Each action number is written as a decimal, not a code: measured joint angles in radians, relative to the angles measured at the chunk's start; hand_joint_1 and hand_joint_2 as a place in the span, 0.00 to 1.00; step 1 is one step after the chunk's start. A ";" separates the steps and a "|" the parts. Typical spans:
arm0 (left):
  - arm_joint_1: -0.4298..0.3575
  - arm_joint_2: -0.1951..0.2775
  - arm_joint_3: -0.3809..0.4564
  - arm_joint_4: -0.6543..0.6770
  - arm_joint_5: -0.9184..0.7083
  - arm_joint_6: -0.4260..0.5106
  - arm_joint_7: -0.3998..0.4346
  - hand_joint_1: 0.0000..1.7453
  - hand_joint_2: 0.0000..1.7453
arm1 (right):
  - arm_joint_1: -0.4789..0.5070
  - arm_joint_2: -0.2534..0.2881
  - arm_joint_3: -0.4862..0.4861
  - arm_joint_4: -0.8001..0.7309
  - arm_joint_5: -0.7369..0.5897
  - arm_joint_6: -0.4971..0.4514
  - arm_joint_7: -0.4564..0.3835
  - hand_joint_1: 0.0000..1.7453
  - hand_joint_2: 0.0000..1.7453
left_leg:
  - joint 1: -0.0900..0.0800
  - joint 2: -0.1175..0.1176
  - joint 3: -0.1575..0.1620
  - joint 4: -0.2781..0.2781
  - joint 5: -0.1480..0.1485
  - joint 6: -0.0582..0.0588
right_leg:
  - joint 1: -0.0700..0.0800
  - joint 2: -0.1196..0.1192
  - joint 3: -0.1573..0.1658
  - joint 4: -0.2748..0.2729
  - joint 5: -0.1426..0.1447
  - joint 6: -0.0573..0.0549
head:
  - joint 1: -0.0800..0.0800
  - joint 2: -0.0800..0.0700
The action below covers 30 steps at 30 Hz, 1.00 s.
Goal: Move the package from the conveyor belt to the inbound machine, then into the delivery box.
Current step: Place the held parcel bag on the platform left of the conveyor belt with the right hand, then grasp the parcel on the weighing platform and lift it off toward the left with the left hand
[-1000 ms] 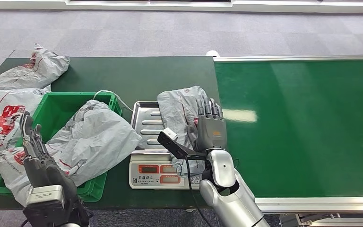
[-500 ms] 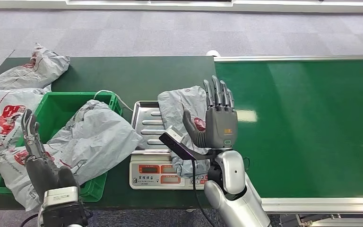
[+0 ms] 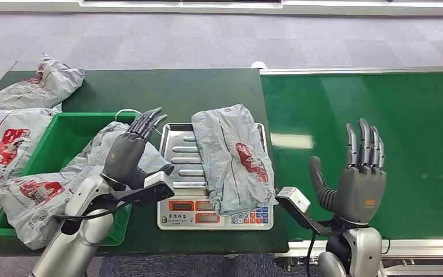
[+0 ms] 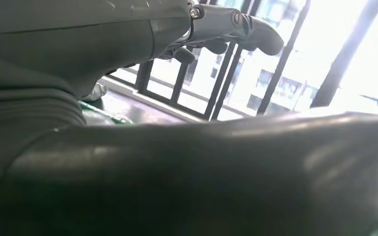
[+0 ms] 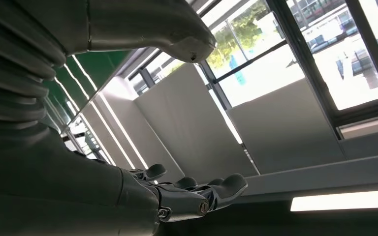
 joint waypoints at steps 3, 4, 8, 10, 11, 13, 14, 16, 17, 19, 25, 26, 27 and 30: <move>-0.044 0.055 -0.046 0.056 0.012 -0.032 0.008 0.00 0.00 | 0.031 -0.021 -0.026 -0.022 -0.041 -0.020 -0.024 0.00 1.00 | 0.000 0.000 -0.001 0.000 0.000 0.000 | 0.000 0.000 -0.001 0.000 0.000 0.000 | 0.000 0.000; -0.056 0.069 -0.058 0.069 0.015 -0.036 0.011 0.00 0.00 | 0.037 -0.025 -0.033 -0.027 -0.046 -0.023 -0.028 0.00 1.00 | 0.000 0.000 -0.001 0.000 0.000 0.000 | 0.000 0.000 -0.001 0.000 0.000 0.000 | 0.000 0.000; -0.086 0.102 -0.089 0.106 0.020 -0.045 0.014 0.00 0.00 | 0.049 -0.035 -0.044 -0.038 -0.052 -0.025 -0.031 0.00 1.00 | 0.000 0.000 -0.001 0.000 0.000 0.000 | 0.000 0.000 -0.001 0.000 0.000 0.000 | 0.000 0.000; -0.094 0.111 -0.097 0.117 0.021 -0.049 0.016 0.00 0.50 | 0.053 -0.038 -0.046 -0.041 -0.054 -0.025 -0.031 0.00 1.00 | 0.000 0.000 -0.001 0.000 0.000 0.000 | 0.000 0.000 -0.001 0.000 0.000 0.000 | 0.000 0.000; -0.098 0.114 -0.100 0.121 0.022 -0.058 0.018 0.00 0.75 | 0.054 -0.039 -0.046 -0.043 -0.059 -0.025 -0.032 0.00 1.00 | 0.000 0.000 -0.001 0.000 0.000 0.000 | 0.000 0.000 -0.001 0.000 0.000 0.000 | 0.000 0.000; -0.112 0.118 -0.116 0.139 0.024 -0.095 0.022 0.00 1.00 | 0.056 -0.039 -0.046 -0.045 -0.079 -0.024 -0.040 0.00 1.00 | 0.000 0.000 -0.001 0.000 0.000 0.000 | -0.001 0.000 -0.001 0.000 0.000 0.000 | 0.000 0.000; -0.121 0.119 -0.130 0.155 0.023 -0.118 0.020 0.00 1.00 | 0.057 -0.039 -0.046 -0.045 -0.092 -0.023 -0.047 0.00 1.00 | 0.000 0.000 -0.001 0.000 0.000 0.000 | -0.001 0.000 -0.001 0.000 0.000 0.000 | 0.000 0.000; -0.146 0.117 -0.167 0.207 0.020 -0.160 0.007 0.00 1.00 | 0.059 -0.039 -0.046 -0.045 -0.114 -0.021 -0.062 0.00 1.00 | 0.000 0.000 -0.001 0.000 0.000 0.000 | -0.001 0.000 -0.001 0.000 0.000 0.000 | 0.000 0.000; -0.162 0.115 -0.186 0.240 0.019 -0.177 -0.003 0.00 1.00 | 0.060 -0.039 -0.046 -0.046 -0.119 -0.021 -0.070 0.00 1.00 | 0.000 0.000 -0.001 0.000 0.000 0.000 | -0.001 0.000 -0.001 0.000 0.000 0.000 | 0.000 0.000; -0.201 0.101 -0.224 0.315 0.025 -0.205 -0.032 0.00 1.00 | 0.065 -0.038 -0.046 -0.050 -0.124 -0.023 -0.083 0.00 1.00 | 0.000 0.000 -0.001 0.000 0.001 0.000 | -0.001 0.000 -0.001 0.000 0.000 0.000 | 0.000 0.000; -0.341 0.000 -0.343 0.547 0.069 -0.245 -0.091 0.00 1.00 | 0.078 -0.027 -0.046 -0.063 -0.135 -0.030 -0.113 0.00 1.00 | -0.001 -0.002 -0.002 0.000 0.001 0.000 | -0.002 -0.002 0.000 0.000 0.001 0.001 | 0.000 0.000; -0.361 -0.023 -0.361 0.580 0.076 -0.249 -0.093 0.00 1.00 | 0.079 -0.025 -0.046 -0.063 -0.141 -0.032 -0.119 0.00 1.00 | -0.001 -0.002 -0.002 0.000 0.001 0.000 | -0.002 -0.002 0.000 0.000 0.001 0.001 | 0.000 0.000; -0.376 -0.047 -0.379 0.614 0.083 -0.252 -0.097 0.00 1.00 | 0.079 -0.023 -0.046 -0.063 -0.148 -0.033 -0.125 0.00 1.00 | -0.001 -0.003 -0.002 0.000 0.001 0.000 | -0.002 -0.002 0.000 0.000 0.001 0.001 | 0.000 0.000; -0.403 -0.110 -0.421 0.696 0.102 -0.253 -0.109 0.00 1.00 | 0.075 -0.018 -0.046 -0.058 -0.162 -0.038 -0.136 0.00 1.00 | -0.002 -0.002 -0.002 0.000 0.001 0.000 | -0.003 -0.002 0.000 0.000 0.001 0.001 | 0.000 0.000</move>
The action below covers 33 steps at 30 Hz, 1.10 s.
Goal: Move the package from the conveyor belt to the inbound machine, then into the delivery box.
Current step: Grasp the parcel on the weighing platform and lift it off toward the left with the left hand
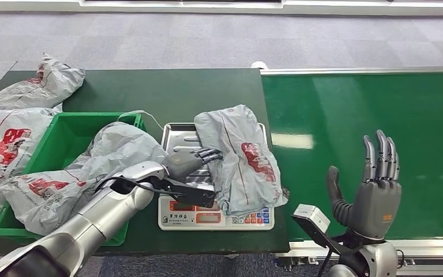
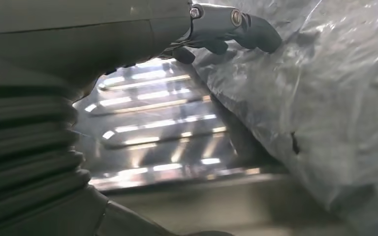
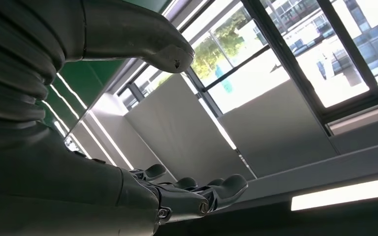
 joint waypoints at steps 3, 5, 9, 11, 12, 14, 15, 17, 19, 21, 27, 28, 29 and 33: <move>-0.012 -0.059 -0.028 0.059 0.023 0.016 -0.012 0.00 1.00 | -0.012 0.006 0.000 0.012 -0.006 -0.003 -0.005 0.00 1.00 | 0.000 -0.001 -0.001 0.000 0.000 0.000 | 0.000 -0.001 0.000 0.000 0.000 0.000 | 0.000 0.000; -0.021 -0.089 -0.041 0.083 0.037 0.026 -0.014 0.00 1.00 | -0.021 0.010 0.000 0.021 -0.009 -0.002 -0.008 0.00 1.00 | 0.000 -0.002 -0.001 0.000 0.000 0.000 | 0.000 -0.001 0.000 0.000 0.000 0.000 | 0.000 0.000; -0.040 -0.126 -0.056 0.114 0.054 0.029 -0.011 0.00 1.00 | -0.032 0.015 0.000 0.036 -0.009 -0.001 -0.013 0.00 1.00 | 0.000 -0.002 -0.001 0.000 0.000 0.000 | 0.000 -0.001 0.000 0.000 0.000 0.000 | 0.000 0.000; -0.046 -0.135 -0.063 0.125 0.061 0.032 -0.011 0.00 1.00 | -0.034 0.017 0.000 0.042 -0.010 -0.001 -0.014 0.00 1.00 | 0.000 -0.002 -0.001 0.000 0.000 0.000 | 0.000 -0.001 0.000 0.000 0.000 0.000 | 0.000 0.000; -0.048 -0.138 -0.065 0.129 0.068 0.036 -0.012 0.00 1.00 | -0.037 0.018 0.000 0.045 -0.010 -0.001 -0.014 0.00 1.00 | 0.000 -0.002 -0.001 0.000 0.000 0.000 | 0.000 -0.001 0.000 0.000 0.000 0.000 | 0.000 0.000; -0.051 -0.149 -0.068 0.136 0.085 0.048 -0.018 0.00 0.50 | -0.044 0.021 0.000 0.053 -0.012 0.001 -0.016 0.00 1.00 | 0.000 -0.002 -0.001 0.000 0.000 0.000 | 0.000 -0.001 0.000 0.000 0.000 0.000 | 0.000 0.000; -0.052 -0.157 -0.068 0.140 0.094 0.055 -0.020 0.00 0.25 | -0.050 0.024 0.000 0.060 -0.012 0.002 -0.017 0.00 1.00 | 0.000 -0.002 -0.001 0.000 0.000 0.000 | 0.000 -0.001 0.000 0.000 0.000 0.000 | 0.000 0.000; -0.056 -0.174 -0.069 0.146 0.110 0.063 -0.023 0.00 0.50 | -0.063 0.030 0.000 0.074 -0.012 0.003 -0.018 0.00 1.00 | 0.000 -0.002 -0.001 0.000 0.000 0.000 | 0.000 -0.001 0.000 0.000 0.000 0.000 | 0.000 0.000; -0.058 -0.187 -0.069 0.152 0.120 0.065 -0.024 0.50 1.00 | -0.071 0.037 0.000 0.086 -0.011 0.005 -0.018 0.00 1.00 | 0.000 -0.002 -0.001 0.000 0.000 0.000 | 0.000 -0.001 0.000 0.000 0.000 0.000 | 0.000 0.000; -0.059 -0.195 -0.072 0.158 0.125 0.066 -0.027 1.00 1.00 | -0.076 0.043 0.000 0.092 -0.007 0.009 -0.017 0.00 1.00 | 0.000 -0.002 -0.001 0.000 0.000 0.000 | 0.000 -0.001 0.000 0.000 0.000 0.000 | 0.000 0.000; -0.059 -0.200 -0.078 0.169 0.130 0.093 -0.039 1.00 1.00 | -0.077 0.049 0.000 0.095 0.001 0.025 -0.013 0.00 1.00 | 0.000 -0.002 -0.001 0.000 0.000 0.000 | 0.000 -0.001 0.000 0.000 0.000 0.000 | 0.000 0.000; -0.059 -0.200 -0.079 0.170 0.130 0.098 -0.040 1.00 1.00 | -0.076 0.049 0.000 0.095 0.001 0.026 -0.014 0.00 1.00 | 0.000 -0.002 -0.001 0.000 0.000 0.000 | 0.000 -0.001 0.000 0.000 0.000 0.000 | 0.000 0.000; -0.060 -0.199 -0.081 0.169 0.129 0.104 -0.040 1.00 1.00 | -0.076 0.049 0.000 0.095 0.001 0.026 -0.014 0.00 1.00 | 0.000 -0.002 -0.001 0.000 0.000 0.000 | 0.000 -0.001 0.000 0.000 0.000 0.000 | 0.000 0.000; -0.064 -0.199 -0.089 0.162 0.120 0.115 -0.037 1.00 1.00 | -0.075 0.051 0.000 0.095 0.001 0.028 -0.016 0.00 1.00 | 0.000 -0.002 -0.001 0.000 0.000 0.000 | 0.000 -0.001 0.000 0.000 0.000 0.000 | 0.000 0.000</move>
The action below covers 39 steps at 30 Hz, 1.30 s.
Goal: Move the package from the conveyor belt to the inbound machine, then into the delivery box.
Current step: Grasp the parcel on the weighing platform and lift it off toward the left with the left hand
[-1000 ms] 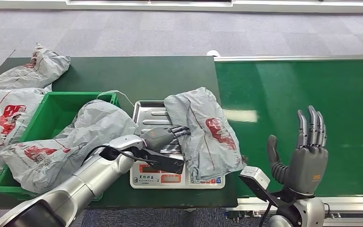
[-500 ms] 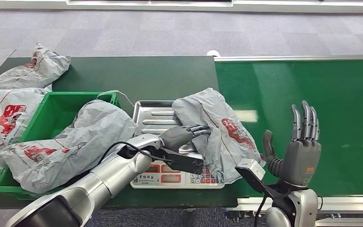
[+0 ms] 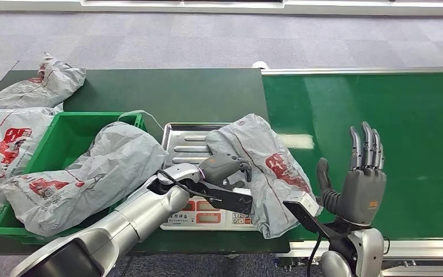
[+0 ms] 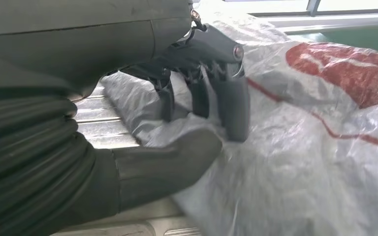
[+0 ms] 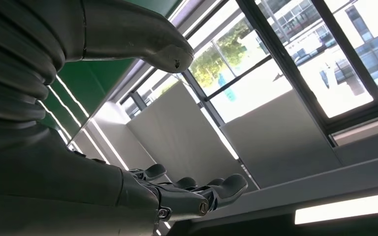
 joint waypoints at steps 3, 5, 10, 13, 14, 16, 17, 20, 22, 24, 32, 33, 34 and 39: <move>-0.001 0.001 -0.004 -0.005 -0.003 0.000 0.001 1.00 1.00 | 0.000 0.002 0.000 0.000 0.001 0.002 0.000 0.00 1.00 | 0.000 0.000 0.000 0.000 0.000 0.000 | 0.000 0.000 0.000 0.000 0.000 0.000 | 0.000 0.000; -0.001 0.001 -0.004 -0.007 -0.003 0.000 0.001 1.00 1.00 | 0.001 0.003 0.000 0.000 0.001 0.003 0.000 0.00 1.00 | 0.000 0.000 0.000 0.000 0.000 0.000 | 0.000 0.000 0.000 0.000 0.000 0.000 | 0.000 0.000; -0.002 0.002 -0.007 -0.008 -0.003 0.000 0.002 1.00 1.00 | 0.008 0.003 0.000 -0.001 0.001 0.003 0.000 0.00 1.00 | 0.000 0.000 0.000 0.000 0.000 0.000 | 0.000 0.000 0.000 0.000 0.000 0.000 | 0.000 0.000; -0.002 0.003 -0.008 -0.009 -0.003 0.000 0.004 1.00 1.00 | 0.017 0.004 0.000 -0.007 0.002 0.001 0.001 0.00 1.00 | 0.000 0.000 0.000 0.000 0.000 0.000 | 0.000 0.000 0.000 0.000 0.000 0.000 | 0.000 0.000; -0.002 0.003 -0.009 -0.009 -0.003 0.000 0.004 1.00 1.00 | 0.019 0.004 0.000 -0.009 0.003 0.000 0.001 0.00 1.00 | 0.000 0.000 0.000 0.000 0.000 0.000 | 0.000 0.000 0.000 0.000 0.000 0.000 | 0.000 0.000; -0.003 0.003 -0.010 -0.009 -0.003 0.000 0.005 1.00 1.00 | 0.024 0.005 0.000 -0.014 0.004 0.000 0.002 0.00 1.00 | 0.000 0.000 0.000 0.000 0.000 0.000 | 0.000 0.000 0.000 0.000 0.000 0.000 | 0.000 0.000; -0.003 0.003 -0.010 -0.009 -0.003 0.000 0.007 1.00 1.00 | 0.029 0.005 0.000 -0.018 0.004 0.000 0.001 0.00 1.00 | 0.000 0.000 0.000 0.000 0.000 0.000 | 0.000 0.000 0.000 0.000 0.000 0.000 | 0.000 0.000; -0.004 0.004 -0.010 -0.010 -0.002 0.001 0.014 0.89 1.00 | 0.042 0.005 0.000 -0.031 0.001 -0.001 0.000 0.00 1.00 | 0.000 0.000 0.000 0.000 0.000 0.000 | 0.000 0.000 0.000 0.000 0.000 0.000 | 0.000 0.000; -0.006 0.006 -0.010 -0.011 0.003 0.007 0.020 0.56 1.00 | 0.050 0.005 0.000 -0.039 -0.001 -0.001 -0.001 0.00 1.00 | 0.000 0.000 0.000 0.000 0.000 0.000 | 0.000 0.000 0.000 0.000 0.000 0.000 | 0.000 0.000; -0.008 0.007 -0.010 -0.014 0.009 0.030 0.031 0.17 1.00 | 0.057 0.005 0.000 -0.045 0.001 0.002 -0.001 0.00 1.00 | 0.000 0.000 0.000 0.000 0.000 0.000 | 0.000 0.000 0.000 0.000 0.000 0.000 | 0.000 0.000; -0.018 0.014 0.002 -0.067 0.011 0.139 0.063 0.00 0.00 | 0.072 0.005 0.000 -0.058 0.009 0.005 0.002 0.00 1.00 | 0.000 0.000 0.000 0.000 0.000 0.000 | 0.000 0.000 0.000 0.000 0.000 0.000 | 0.000 0.000; -0.019 0.016 0.005 -0.076 0.009 0.147 0.065 0.00 0.00 | 0.072 0.005 0.000 -0.058 0.008 0.005 0.002 0.00 1.00 | 0.000 0.000 0.000 0.000 0.000 0.000 | 0.000 0.000 0.000 0.000 0.000 0.000 | 0.000 0.000; -0.019 0.018 0.007 -0.084 0.007 0.151 0.066 0.00 0.00 | 0.072 0.005 0.000 -0.058 0.008 0.005 0.002 0.00 1.00 | 0.000 0.000 0.000 0.000 0.000 0.000 | 0.000 0.000 0.000 0.000 0.000 0.000 | 0.000 0.000; -0.019 0.027 0.021 -0.124 -0.003 0.190 0.065 0.00 0.00 | 0.072 0.005 0.000 -0.058 0.003 0.004 0.001 0.00 1.00 | 0.000 0.000 0.000 0.000 0.000 0.000 | 0.000 0.000 0.000 0.000 0.000 0.000 | 0.000 0.000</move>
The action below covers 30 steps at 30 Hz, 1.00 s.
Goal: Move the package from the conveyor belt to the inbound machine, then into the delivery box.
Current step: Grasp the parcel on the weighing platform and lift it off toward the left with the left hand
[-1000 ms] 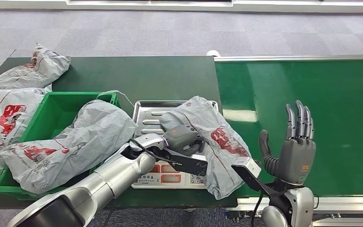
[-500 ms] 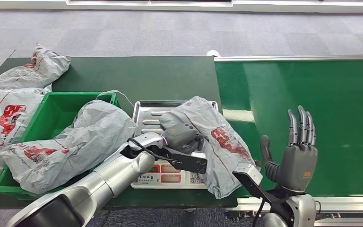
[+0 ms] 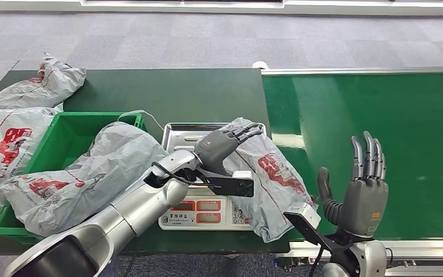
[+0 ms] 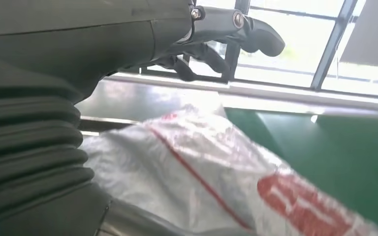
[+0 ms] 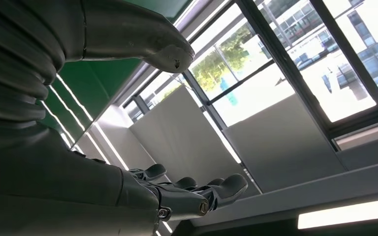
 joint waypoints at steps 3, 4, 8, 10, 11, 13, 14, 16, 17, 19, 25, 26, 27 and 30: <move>0.000 0.006 0.005 -0.030 -0.002 0.024 -0.002 0.00 0.00 | -0.001 0.000 0.000 0.000 -0.006 -0.003 -0.001 0.00 1.00 | 0.000 0.000 0.000 0.000 0.000 0.000 | 0.000 0.000 0.000 0.000 0.000 0.000 | 0.000 0.000; 0.000 0.008 0.007 -0.039 -0.002 0.025 -0.004 0.00 0.00 | -0.001 0.000 0.000 0.000 -0.009 -0.005 -0.001 0.00 1.00 | 0.000 0.000 0.000 0.000 0.000 0.000 | 0.000 0.000 0.000 0.000 0.000 0.000 | 0.000 0.000; 0.001 0.014 0.012 -0.065 0.002 0.019 -0.012 0.00 0.00 | -0.002 -0.002 0.000 0.002 -0.019 -0.010 -0.003 0.00 1.00 | 0.000 0.000 0.000 0.000 0.000 0.000 | 0.000 0.000 0.000 0.000 0.000 0.000 | 0.000 0.000; 0.001 0.015 0.014 -0.071 0.004 0.007 -0.014 0.00 0.00 | -0.002 -0.003 0.000 0.003 -0.023 -0.011 -0.004 0.00 1.00 | 0.000 0.000 0.000 0.000 0.000 0.000 | 0.000 0.000 0.000 0.000 0.000 0.000 | 0.000 0.000; 0.001 0.016 0.014 -0.072 0.005 -0.005 -0.016 0.00 0.00 | -0.003 -0.003 0.000 0.003 -0.023 -0.012 -0.005 0.00 1.00 | 0.000 0.000 0.000 0.000 0.000 0.000 | 0.000 0.000 0.000 0.000 0.000 0.000 | 0.000 0.000; 0.001 0.014 0.012 -0.067 0.008 -0.039 -0.024 0.00 0.00 | -0.005 -0.003 0.000 0.005 -0.022 -0.010 -0.006 0.00 1.00 | 0.000 0.000 0.000 0.000 0.000 0.000 | 0.000 0.000 0.000 0.000 0.000 0.000 | 0.000 0.000; 0.001 0.010 0.011 -0.061 0.009 -0.058 -0.032 0.00 0.00 | -0.006 -0.003 0.000 0.007 -0.020 -0.009 -0.007 0.00 1.00 | 0.000 0.000 0.000 0.000 0.000 0.000 | 0.000 0.000 0.000 0.000 0.000 0.000 | 0.000 0.000; 0.000 -0.007 0.005 -0.040 0.011 -0.084 -0.052 0.00 0.00 | -0.011 -0.002 0.000 0.011 -0.011 -0.003 -0.010 0.00 1.00 | 0.000 0.000 0.000 0.000 0.000 0.000 | 0.000 -0.001 0.000 0.000 0.000 0.000 | 0.000 0.000; 0.000 -0.020 0.000 -0.026 0.011 -0.093 -0.062 0.00 0.00 | -0.015 0.000 0.000 0.013 -0.006 0.001 -0.011 0.00 1.00 | 0.000 -0.001 0.000 0.000 0.000 0.000 | 0.000 -0.001 0.000 0.000 0.000 0.000 | 0.000 0.000; 0.000 -0.051 -0.009 -0.002 0.011 -0.104 -0.078 0.00 0.50 | -0.025 0.003 0.000 0.017 0.001 0.008 -0.012 0.00 1.00 | 0.000 -0.001 -0.001 0.000 0.000 0.000 | 0.000 -0.001 0.000 0.000 0.000 0.000 | 0.000 0.000; -0.005 -0.116 -0.031 0.039 0.011 -0.135 -0.089 0.00 1.00 | -0.044 0.013 0.000 0.026 0.006 0.021 -0.007 0.00 1.00 | -0.001 -0.001 -0.001 0.000 0.000 0.000 | -0.001 -0.001 0.000 0.000 0.000 0.000 | 0.000 0.000; -0.005 -0.126 -0.035 0.043 0.012 -0.144 -0.089 0.00 1.00 | -0.047 0.014 0.000 0.027 0.006 0.025 -0.005 0.00 1.00 | -0.001 -0.001 -0.001 0.000 0.000 0.000 | -0.001 -0.001 0.000 0.000 0.000 0.000 | 0.000 0.000; -0.003 -0.136 -0.040 0.048 0.014 -0.150 -0.089 0.00 1.00 | -0.051 0.015 0.000 0.028 0.005 0.029 -0.004 0.00 1.00 | -0.001 -0.001 -0.001 0.000 0.000 0.000 | -0.001 -0.001 0.000 0.000 0.000 0.000 | 0.000 0.000; 0.005 -0.161 -0.053 0.070 0.029 -0.155 -0.094 0.00 1.00 | -0.064 0.017 0.000 0.034 0.004 0.033 -0.007 0.00 1.00 | -0.001 -0.001 -0.001 0.000 0.000 0.000 | 0.000 -0.001 -0.001 0.000 0.000 0.000 | 0.000 0.000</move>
